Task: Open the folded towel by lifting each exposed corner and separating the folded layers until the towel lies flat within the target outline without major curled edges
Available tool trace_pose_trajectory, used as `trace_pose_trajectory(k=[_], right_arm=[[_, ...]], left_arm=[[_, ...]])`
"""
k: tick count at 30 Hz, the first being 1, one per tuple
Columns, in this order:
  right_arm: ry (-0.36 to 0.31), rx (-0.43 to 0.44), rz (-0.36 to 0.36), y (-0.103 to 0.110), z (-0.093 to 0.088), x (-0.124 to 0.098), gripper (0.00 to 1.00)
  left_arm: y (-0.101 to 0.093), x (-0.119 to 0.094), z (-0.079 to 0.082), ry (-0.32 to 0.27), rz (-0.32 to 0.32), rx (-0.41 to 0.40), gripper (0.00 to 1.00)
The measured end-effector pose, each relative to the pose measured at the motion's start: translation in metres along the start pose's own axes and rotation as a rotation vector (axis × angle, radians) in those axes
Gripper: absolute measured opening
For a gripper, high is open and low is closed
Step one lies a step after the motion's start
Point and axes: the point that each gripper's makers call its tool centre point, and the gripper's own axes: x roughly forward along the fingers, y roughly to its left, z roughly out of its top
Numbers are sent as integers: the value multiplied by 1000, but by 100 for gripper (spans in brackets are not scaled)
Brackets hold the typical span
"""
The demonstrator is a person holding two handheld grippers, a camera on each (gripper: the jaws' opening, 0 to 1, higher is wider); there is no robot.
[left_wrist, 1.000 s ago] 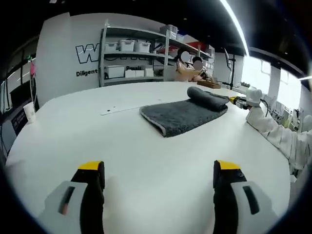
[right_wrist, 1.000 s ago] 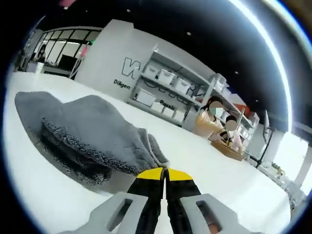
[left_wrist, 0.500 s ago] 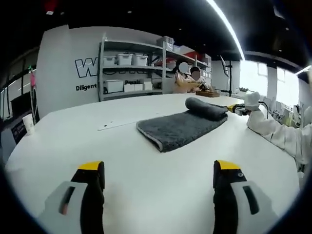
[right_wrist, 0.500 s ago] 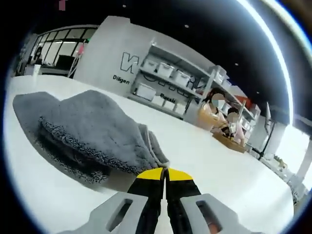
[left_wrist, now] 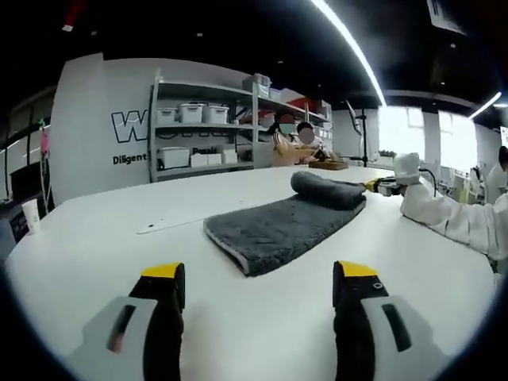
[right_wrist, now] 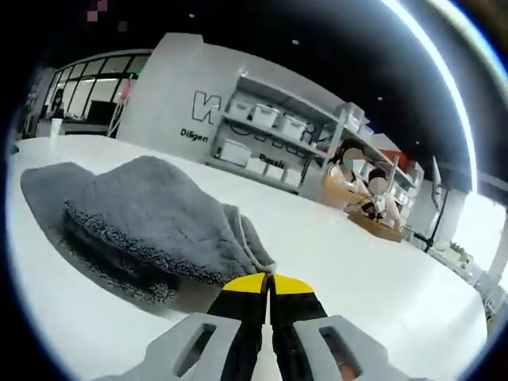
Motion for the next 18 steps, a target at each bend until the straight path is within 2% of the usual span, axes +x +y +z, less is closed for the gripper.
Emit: trace_pose_trajectory(k=[2, 4, 5, 9, 11, 15, 18], right_arm=[[2, 8, 1, 0, -1, 0, 0], [1, 13, 0, -1, 0, 0, 0], [0, 14, 1, 0, 0, 0, 0], [-1, 18, 0, 0, 0, 0, 0], [-4, 18, 0, 0, 0, -1, 0], [-3, 19, -1, 0, 0, -1, 0], [-2, 25, 1, 0, -1, -1, 0]], left_arm=[[-4, 9, -8, 49, -29, 22, 71], [-5, 15, -12, 74, -27, 75, 70], [-7, 21, -12, 81, -29, 75, 70], [-7, 35, -8, 59, -49, 34, 68], [-5, 38, -10, 81, -41, 41, 65], [-5, 43, -7, 66, -59, 3, 53], [-3, 46, -11, 87, -54, -13, 48]])
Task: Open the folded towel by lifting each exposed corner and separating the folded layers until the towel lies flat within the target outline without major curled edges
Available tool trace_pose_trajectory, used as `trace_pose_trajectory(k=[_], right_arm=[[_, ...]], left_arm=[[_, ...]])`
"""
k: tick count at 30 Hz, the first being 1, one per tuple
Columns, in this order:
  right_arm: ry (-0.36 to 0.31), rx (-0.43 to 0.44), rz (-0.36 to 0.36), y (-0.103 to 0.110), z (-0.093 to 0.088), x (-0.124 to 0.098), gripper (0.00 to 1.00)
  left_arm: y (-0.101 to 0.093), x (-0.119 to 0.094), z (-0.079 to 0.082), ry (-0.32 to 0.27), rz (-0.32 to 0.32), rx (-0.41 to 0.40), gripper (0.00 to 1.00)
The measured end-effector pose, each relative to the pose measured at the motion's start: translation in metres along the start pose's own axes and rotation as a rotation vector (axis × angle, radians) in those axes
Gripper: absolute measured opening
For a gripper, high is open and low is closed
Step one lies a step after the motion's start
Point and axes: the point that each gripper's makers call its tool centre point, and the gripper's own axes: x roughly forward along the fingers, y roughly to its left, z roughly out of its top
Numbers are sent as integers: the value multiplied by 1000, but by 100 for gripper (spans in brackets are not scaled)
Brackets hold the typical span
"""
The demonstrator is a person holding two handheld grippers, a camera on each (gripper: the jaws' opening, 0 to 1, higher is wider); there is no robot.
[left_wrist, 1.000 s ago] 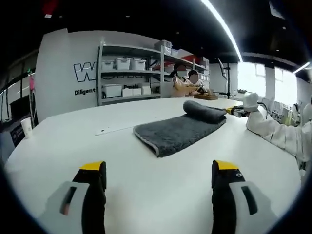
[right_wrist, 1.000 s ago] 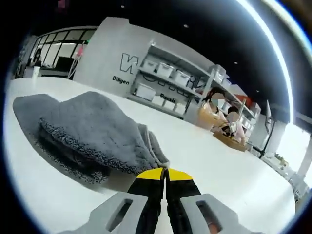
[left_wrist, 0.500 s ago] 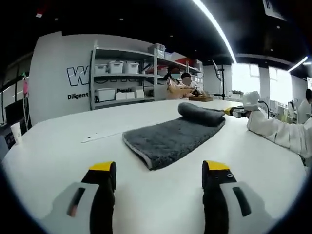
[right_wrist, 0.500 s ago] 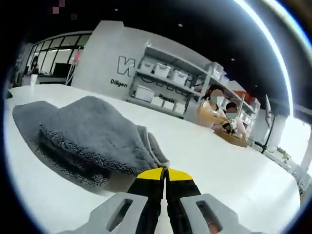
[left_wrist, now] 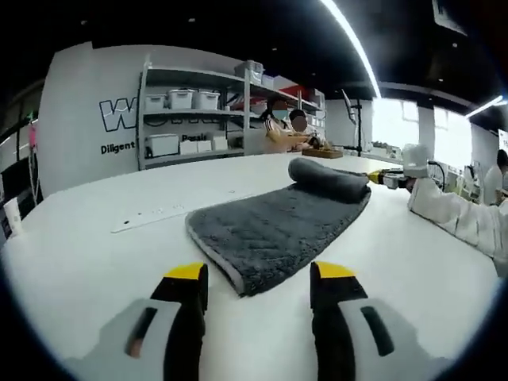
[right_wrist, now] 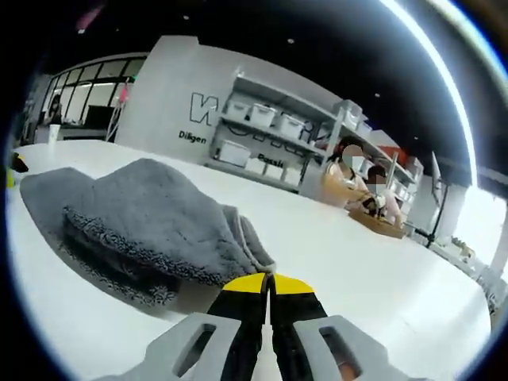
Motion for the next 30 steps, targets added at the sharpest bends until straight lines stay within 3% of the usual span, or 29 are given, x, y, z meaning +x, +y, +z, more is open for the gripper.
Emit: trace_pose_trajectory(k=[2, 6, 9, 12, 17, 23, 30], right_arm=[[-2, 6, -1, -1, 0, 0, 0], [1, 7, 0, 0, 0, 0, 0], [1, 11, 0, 0, 0, -1, 0], [2, 12, -1, 0, 0, -1, 0], [3, 8, -1, 0, 0, 0, 0], [1, 7, -3, -1, 0, -1, 0], [-5, -7, -8, -1, 2, -1, 0]], left_arm=[[1, 0, -1, 11, 3, 17, 44], [0, 3, -2, 10, -20, -54, 37], [5, 5, -7, 35, -1, -30, 33], [0, 6, -6, 22, -42, -74, 27], [8, 10, -9, 52, 4, -29, 16], [4, 10, -8, 47, 3, -21, 7], [6, 8, -10, 68, 30, -28, 3]])
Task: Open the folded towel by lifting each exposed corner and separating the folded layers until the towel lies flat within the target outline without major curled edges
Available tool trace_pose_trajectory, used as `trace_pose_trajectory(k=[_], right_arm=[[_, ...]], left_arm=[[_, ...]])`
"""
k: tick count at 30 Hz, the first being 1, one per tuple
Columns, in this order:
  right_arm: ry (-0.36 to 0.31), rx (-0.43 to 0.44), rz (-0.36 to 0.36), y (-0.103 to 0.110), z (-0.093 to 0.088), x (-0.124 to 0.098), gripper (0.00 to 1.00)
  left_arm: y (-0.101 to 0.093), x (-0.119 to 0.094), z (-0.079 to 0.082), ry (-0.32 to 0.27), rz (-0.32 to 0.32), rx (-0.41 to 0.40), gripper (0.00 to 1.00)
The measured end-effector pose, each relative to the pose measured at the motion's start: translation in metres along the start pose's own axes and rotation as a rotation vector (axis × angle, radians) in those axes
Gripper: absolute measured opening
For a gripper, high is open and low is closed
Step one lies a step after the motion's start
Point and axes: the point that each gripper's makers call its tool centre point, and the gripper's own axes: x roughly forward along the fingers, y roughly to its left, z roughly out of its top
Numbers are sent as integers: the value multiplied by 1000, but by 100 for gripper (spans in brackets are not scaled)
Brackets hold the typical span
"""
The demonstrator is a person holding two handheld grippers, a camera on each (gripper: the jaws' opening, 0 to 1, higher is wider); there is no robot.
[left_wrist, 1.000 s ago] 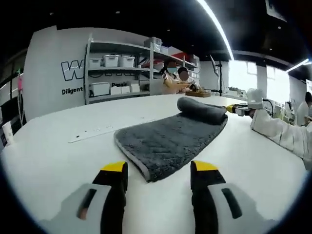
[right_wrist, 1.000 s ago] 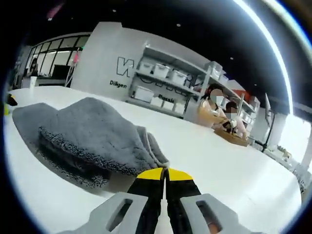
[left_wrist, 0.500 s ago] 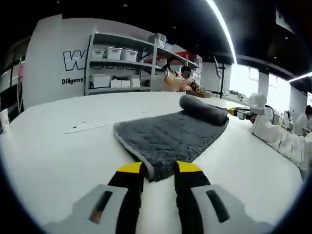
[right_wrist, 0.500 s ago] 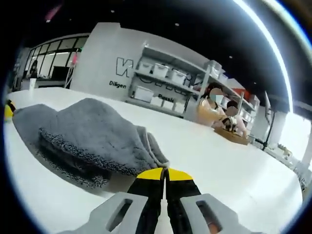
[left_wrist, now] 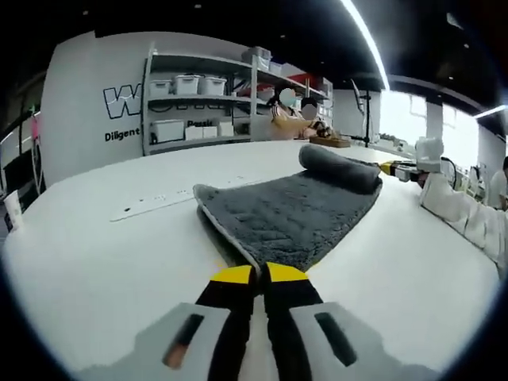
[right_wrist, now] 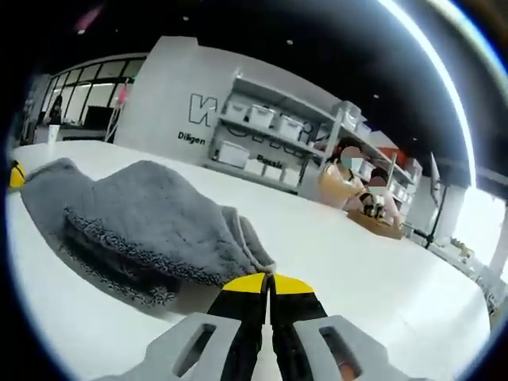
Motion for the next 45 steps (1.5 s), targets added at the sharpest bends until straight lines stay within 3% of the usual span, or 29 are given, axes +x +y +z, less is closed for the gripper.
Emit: trace_pose_trajectory(k=[10, 13, 15, 35, 45], right_arm=[[19, 3, 6, 1, -5, 1, 0], [66, -1, -3, 0, -15, 1, 0], [63, 13, 2, 0, -16, 2, 0], [138, 7, 15, 1, -33, 2, 0], [137, 14, 15, 0, -33, 3, 0]], left_arm=[[3, -4, -1, 4, 2, 12, 2], [5, -7, -3, 1, 3, 7, 2], [9, -9, -4, -2, 5, -12, 2], [31, -44, -16, 17, 78, -27, 2], [43, -54, -20, 27, 106, -27, 2]])
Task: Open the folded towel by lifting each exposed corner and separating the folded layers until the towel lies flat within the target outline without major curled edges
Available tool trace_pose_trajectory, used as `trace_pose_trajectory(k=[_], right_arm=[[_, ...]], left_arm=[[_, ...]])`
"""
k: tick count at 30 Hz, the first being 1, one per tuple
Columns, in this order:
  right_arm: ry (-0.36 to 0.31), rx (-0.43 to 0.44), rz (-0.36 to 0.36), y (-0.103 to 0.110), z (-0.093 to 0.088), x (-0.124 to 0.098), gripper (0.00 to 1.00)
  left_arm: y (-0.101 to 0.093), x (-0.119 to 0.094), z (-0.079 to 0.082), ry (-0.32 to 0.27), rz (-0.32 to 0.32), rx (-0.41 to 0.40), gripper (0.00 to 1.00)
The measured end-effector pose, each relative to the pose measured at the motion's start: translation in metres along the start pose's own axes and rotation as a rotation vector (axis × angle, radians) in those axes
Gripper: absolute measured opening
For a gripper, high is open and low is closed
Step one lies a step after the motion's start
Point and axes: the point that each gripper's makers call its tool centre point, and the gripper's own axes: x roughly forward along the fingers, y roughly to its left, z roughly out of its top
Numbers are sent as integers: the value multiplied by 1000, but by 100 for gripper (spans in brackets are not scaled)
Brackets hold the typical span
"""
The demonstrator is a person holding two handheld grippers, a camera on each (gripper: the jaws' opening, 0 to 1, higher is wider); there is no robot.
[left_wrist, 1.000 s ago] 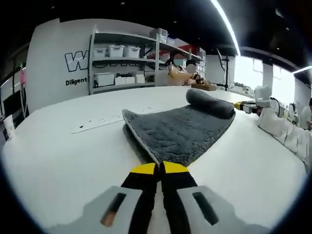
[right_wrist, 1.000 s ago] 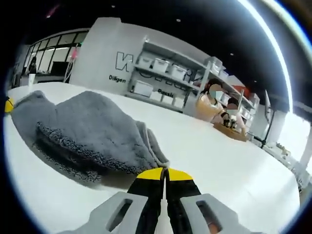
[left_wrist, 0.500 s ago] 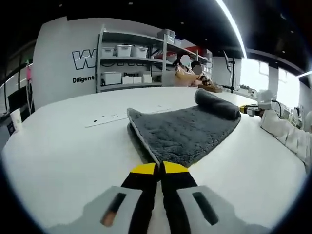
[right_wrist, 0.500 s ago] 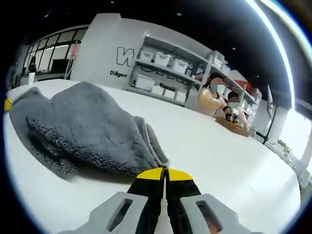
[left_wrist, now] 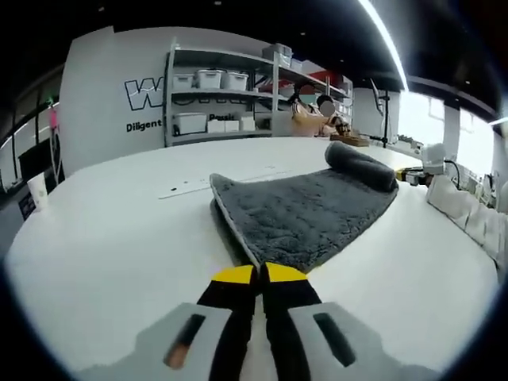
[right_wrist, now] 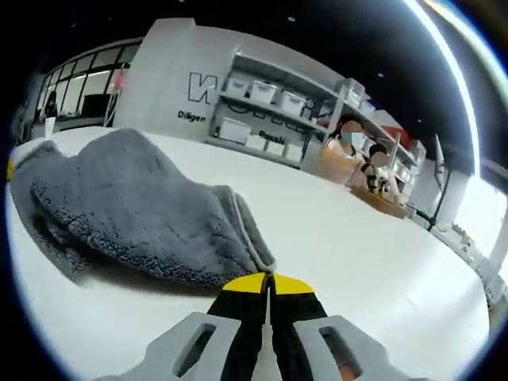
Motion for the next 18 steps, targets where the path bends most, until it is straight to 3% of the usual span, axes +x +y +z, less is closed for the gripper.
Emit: trace_pose_trajectory(k=[18], right_arm=[[4, -3, -1, -1, -1, 0, 0]], left_arm=[[38, -21, -8, 9, 99, -46, 2]])
